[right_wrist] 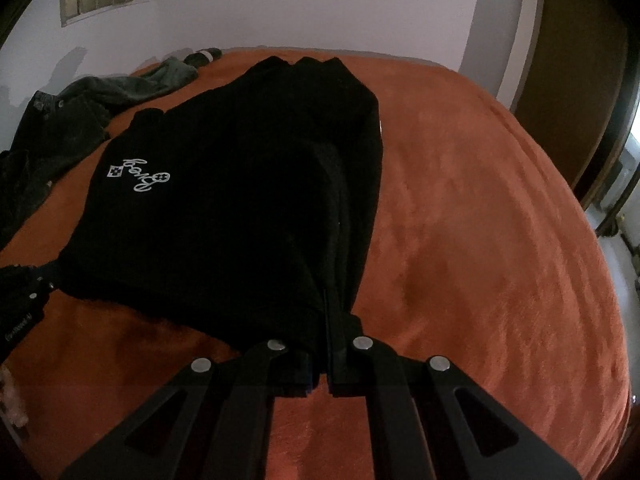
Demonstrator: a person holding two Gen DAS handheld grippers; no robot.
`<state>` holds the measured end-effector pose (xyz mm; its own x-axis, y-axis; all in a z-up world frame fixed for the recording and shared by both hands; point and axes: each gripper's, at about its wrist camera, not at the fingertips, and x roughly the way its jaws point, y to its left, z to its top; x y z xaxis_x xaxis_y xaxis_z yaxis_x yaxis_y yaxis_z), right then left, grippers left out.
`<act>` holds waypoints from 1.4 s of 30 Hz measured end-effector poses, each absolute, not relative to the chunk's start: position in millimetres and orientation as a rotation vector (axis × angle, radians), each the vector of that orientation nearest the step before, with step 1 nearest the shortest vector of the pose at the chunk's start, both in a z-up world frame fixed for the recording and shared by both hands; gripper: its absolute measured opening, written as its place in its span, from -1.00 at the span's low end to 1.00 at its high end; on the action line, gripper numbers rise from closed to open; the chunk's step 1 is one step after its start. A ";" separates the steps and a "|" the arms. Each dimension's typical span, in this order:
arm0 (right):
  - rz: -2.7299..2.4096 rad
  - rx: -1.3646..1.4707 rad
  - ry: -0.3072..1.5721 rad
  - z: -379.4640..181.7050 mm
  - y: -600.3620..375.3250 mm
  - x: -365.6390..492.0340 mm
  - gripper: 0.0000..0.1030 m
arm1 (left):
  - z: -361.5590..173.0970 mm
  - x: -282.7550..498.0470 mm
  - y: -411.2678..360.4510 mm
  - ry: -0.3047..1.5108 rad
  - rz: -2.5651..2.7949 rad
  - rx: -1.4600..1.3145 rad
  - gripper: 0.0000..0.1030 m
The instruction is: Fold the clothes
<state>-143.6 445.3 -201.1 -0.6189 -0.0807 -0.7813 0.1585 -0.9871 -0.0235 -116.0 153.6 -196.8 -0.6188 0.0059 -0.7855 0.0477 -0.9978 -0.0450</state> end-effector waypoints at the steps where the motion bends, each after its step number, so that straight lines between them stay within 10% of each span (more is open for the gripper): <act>1: -2.704 1.306 0.134 -198.9 443.9 -142.6 -0.94 | -198.5 -116.1 151.3 0.109 -2.801 1.366 -0.82; 5: -2.654 1.342 0.148 -201.3 445.0 -136.4 -0.76 | -197.4 -110.6 140.3 0.171 -2.811 1.365 -0.58; 7: -2.622 1.364 0.156 -204.8 446.4 -134.0 -0.32 | -195.9 -105.3 132.3 0.267 -2.821 1.381 -0.03; 10: -2.556 1.413 0.033 -207.8 461.7 -129.5 -0.03 | -193.3 -96.5 111.1 0.505 -2.837 1.385 0.13; 18: -2.635 1.313 -0.194 -188.3 517.4 -108.4 -0.03 | -179.2 -105.1 57.1 0.685 -2.809 1.320 0.14; 35: -2.499 1.373 -0.015 -195.7 472.2 -294.5 -0.03 | -218.1 -281.9 4.3 0.963 -2.408 1.476 0.14; 37: -2.461 1.434 -0.076 -209.0 476.6 -306.2 -0.42 | -226.6 -286.4 2.8 0.994 -2.386 1.471 0.14; 39: -2.436 1.472 -0.118 -218.1 482.2 -311.4 -0.97 | -232.3 -290.7 4.6 0.989 -2.382 1.471 0.08; 42: -2.474 1.431 -0.175 -214.9 496.4 -306.9 -0.97 | -229.9 -290.8 6.6 0.958 -2.414 1.422 -0.93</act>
